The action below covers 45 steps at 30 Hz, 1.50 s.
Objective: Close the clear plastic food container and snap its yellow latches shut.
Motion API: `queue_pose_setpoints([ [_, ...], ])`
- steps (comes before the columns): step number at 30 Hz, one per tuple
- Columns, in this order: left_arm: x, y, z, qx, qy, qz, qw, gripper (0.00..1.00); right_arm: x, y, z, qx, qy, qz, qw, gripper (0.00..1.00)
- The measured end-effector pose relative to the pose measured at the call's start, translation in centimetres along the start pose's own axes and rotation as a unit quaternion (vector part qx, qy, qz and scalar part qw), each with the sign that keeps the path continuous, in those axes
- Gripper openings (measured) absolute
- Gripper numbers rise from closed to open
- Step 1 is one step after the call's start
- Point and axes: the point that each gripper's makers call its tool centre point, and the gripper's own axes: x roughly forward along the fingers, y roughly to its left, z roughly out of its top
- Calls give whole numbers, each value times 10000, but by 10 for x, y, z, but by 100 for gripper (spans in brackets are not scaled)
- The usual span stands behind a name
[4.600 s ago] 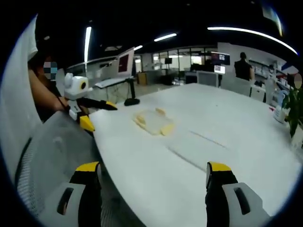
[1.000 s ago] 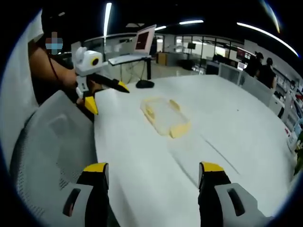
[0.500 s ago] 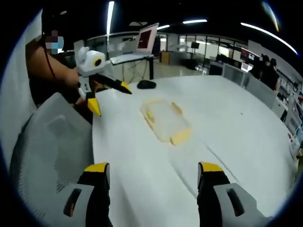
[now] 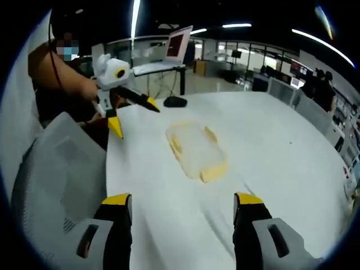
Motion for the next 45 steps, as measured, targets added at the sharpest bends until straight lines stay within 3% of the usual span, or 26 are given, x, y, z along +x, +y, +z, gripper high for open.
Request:
queue_pose_setpoints([
  [17, 1, 24, 0, 155, 117, -96, 9998, 82, 17, -13, 9, -272, 233, 46, 9994, 69],
  [27, 9, 36, -7, 367, 337, -214, 9985, 79, 30, -16, 7, -306, 367, 178, 9987, 68],
  [45, 16, 57, -12, 562, 532, -347, 9964, 77, 50, -21, 15, -410, 430, 257, 9979, 68],
])
